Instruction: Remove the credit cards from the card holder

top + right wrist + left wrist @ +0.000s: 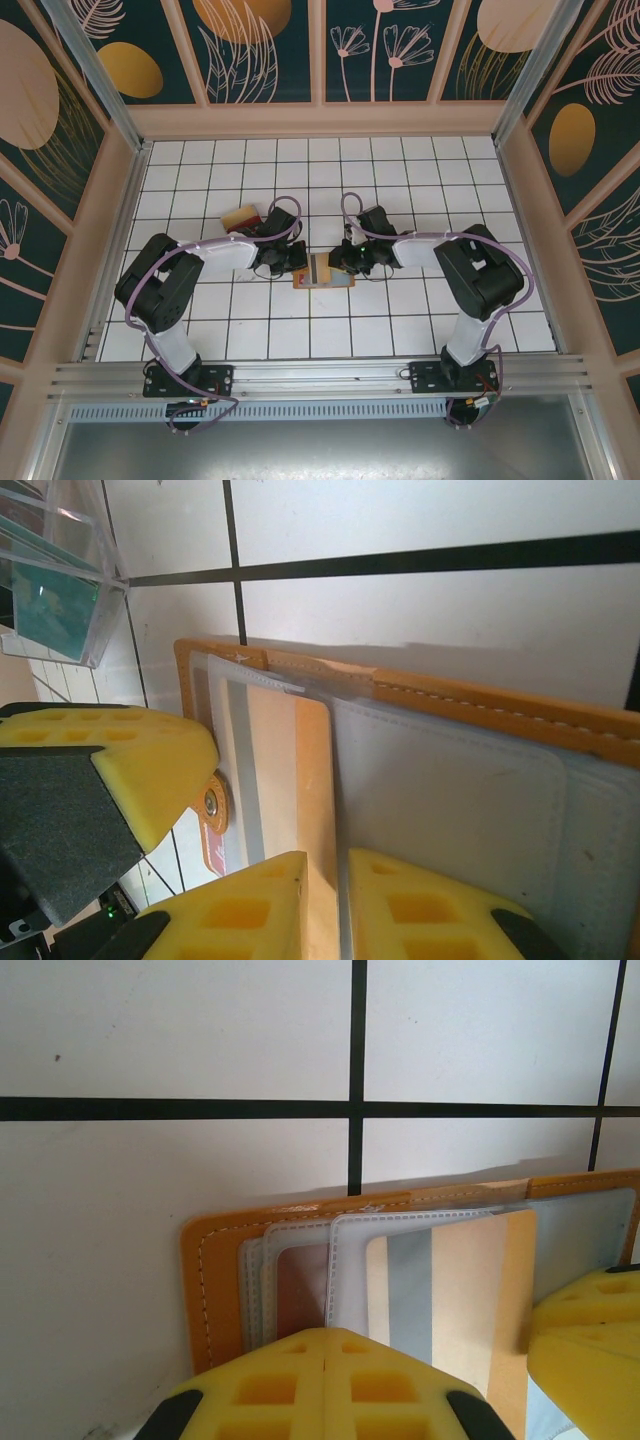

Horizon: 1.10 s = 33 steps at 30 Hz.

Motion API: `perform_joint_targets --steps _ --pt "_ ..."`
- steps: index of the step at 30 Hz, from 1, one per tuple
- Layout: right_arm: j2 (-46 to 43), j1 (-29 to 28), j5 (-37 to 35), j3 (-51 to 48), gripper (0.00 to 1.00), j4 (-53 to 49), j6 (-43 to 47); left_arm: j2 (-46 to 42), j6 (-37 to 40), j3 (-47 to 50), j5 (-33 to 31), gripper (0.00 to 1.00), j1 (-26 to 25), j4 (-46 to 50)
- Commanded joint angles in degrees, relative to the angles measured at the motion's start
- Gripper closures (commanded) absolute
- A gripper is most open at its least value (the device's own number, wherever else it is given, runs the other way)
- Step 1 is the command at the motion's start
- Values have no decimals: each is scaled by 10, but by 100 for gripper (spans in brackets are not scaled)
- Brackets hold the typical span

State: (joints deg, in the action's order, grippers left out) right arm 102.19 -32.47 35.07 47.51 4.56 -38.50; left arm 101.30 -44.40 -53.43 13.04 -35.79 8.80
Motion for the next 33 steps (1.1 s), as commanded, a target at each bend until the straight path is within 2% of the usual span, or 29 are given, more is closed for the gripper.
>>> perform_joint_targets --steps 1,4,8,24,25,33 --pt "13 -7 11 12 83 11 -3 38 0 19 -42 100 0 54" --pt "13 -7 9 11 87 9 -3 37 -2 20 -41 100 0 53" --pt "12 -7 5 7 100 7 -4 38 -4 20 -42 100 0 53" --pt "-58 8 -23 -59 100 8 -17 37 -8 28 -47 100 0 55" --pt "-62 25 -23 -61 100 7 -15 36 -7 28 -48 100 0 55" --pt "-100 53 -17 -67 100 -18 11 27 -2 24 -48 100 0 57"
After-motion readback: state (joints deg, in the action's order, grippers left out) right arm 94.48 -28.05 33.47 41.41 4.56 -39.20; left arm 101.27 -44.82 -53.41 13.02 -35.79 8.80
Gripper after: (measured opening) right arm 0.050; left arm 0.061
